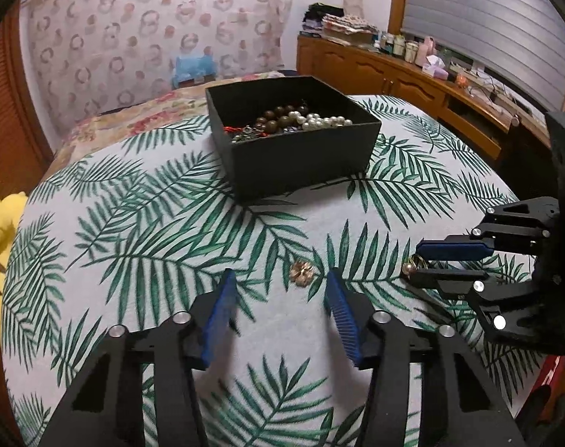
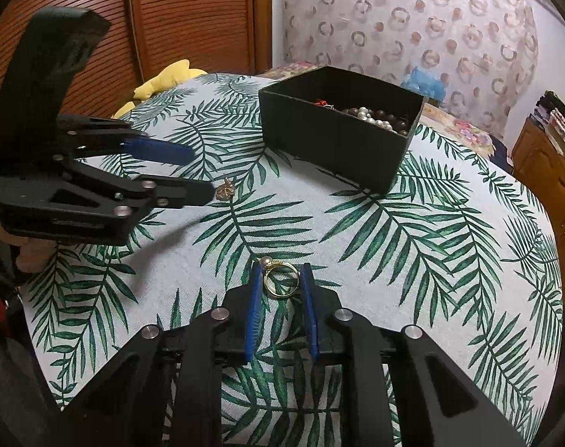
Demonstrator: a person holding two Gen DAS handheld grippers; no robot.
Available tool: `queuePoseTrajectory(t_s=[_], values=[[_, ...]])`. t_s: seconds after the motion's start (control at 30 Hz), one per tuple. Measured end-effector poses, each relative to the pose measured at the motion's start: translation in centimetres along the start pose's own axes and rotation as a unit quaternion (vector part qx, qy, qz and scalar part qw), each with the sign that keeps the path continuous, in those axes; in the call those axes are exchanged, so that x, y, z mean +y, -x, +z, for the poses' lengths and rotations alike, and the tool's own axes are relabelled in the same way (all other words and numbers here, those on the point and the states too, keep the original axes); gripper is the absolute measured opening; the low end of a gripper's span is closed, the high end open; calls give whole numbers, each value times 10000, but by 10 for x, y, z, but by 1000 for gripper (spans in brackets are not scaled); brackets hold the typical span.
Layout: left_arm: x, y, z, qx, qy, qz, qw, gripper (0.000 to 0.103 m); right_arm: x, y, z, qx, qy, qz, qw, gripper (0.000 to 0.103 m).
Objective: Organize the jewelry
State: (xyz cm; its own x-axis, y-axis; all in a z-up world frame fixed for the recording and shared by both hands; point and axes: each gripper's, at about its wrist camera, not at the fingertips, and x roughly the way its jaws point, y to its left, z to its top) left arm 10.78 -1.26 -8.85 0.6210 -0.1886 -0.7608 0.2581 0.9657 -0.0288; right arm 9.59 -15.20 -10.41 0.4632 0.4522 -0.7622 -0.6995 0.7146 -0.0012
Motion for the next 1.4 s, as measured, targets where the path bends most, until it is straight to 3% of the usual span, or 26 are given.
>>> queuePoseTrajectory(t_s=[0.27, 0.4, 0.77, 1.03, 1.4], values=[[-4, -14, 6, 99, -16, -109, 9999, 28, -5, 9, -2, -92, -61, 19, 9999, 22], [-8, -15, 5, 69, -83, -75, 9999, 14, -6, 11, -3, -103, -80, 0, 9999, 22], [-11, 4, 10, -241, -101, -76, 9996, 14, -13, 22, 14, -325, -93, -38, 9994, 22], [-2, 17, 24, -467, -25, 29, 9989, 14, -19, 24, 48, -489, 133, -213, 9985, 22], [8, 26, 44, -676, -26, 116, 9976, 14, -49, 14, 103, -722, -182, -200, 9970, 22]])
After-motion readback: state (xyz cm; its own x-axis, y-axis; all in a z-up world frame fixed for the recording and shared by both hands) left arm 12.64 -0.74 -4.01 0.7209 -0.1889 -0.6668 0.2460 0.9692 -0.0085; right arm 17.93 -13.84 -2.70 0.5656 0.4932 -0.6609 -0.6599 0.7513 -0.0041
